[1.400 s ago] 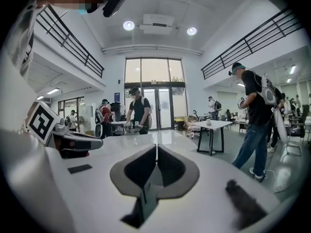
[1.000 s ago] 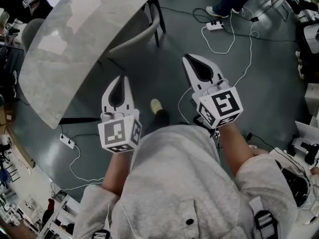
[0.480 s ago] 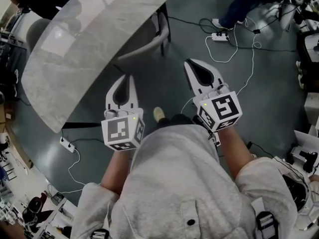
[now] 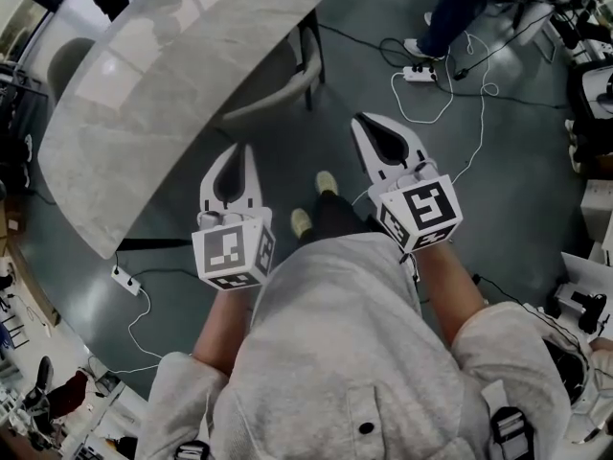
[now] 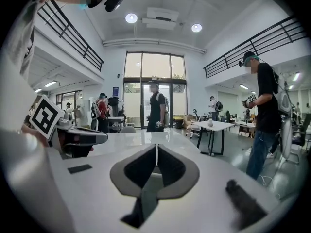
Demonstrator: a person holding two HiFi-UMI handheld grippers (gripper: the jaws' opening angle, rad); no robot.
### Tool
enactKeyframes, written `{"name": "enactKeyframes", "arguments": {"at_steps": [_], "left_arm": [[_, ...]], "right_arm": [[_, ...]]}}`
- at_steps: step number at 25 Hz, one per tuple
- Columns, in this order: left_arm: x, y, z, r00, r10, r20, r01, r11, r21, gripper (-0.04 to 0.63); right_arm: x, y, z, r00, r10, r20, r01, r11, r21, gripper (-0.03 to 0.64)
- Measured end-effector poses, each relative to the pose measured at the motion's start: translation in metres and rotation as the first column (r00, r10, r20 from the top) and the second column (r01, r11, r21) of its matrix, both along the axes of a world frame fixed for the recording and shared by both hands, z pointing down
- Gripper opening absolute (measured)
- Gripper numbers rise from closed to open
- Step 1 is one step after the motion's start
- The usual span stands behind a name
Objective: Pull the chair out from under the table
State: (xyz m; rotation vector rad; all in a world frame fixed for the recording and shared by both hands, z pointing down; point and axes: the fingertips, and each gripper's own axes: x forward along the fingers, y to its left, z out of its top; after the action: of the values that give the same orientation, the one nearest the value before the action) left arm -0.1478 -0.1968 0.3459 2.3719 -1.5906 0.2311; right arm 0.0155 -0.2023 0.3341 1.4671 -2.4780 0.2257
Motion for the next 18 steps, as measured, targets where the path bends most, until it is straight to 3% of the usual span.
{"name": "enactKeyframes", "arguments": {"at_steps": [11, 18], "left_arm": [[0.015, -0.041, 0.01, 0.999, -0.036, 0.031, 0.037, 0.999, -0.034, 0.017], [0.029, -0.101, 0.043, 0.995, -0.041, 0.094, 0.051, 0.992, -0.116, 0.018]], "right_arm": [[0.016, -0.055, 0.011, 0.998, -0.055, 0.004, 0.055, 0.998, -0.02, 0.026], [0.025, -0.129, 0.037, 0.99, -0.138, -0.013, 0.136, 0.987, -0.079, 0.026]]}}
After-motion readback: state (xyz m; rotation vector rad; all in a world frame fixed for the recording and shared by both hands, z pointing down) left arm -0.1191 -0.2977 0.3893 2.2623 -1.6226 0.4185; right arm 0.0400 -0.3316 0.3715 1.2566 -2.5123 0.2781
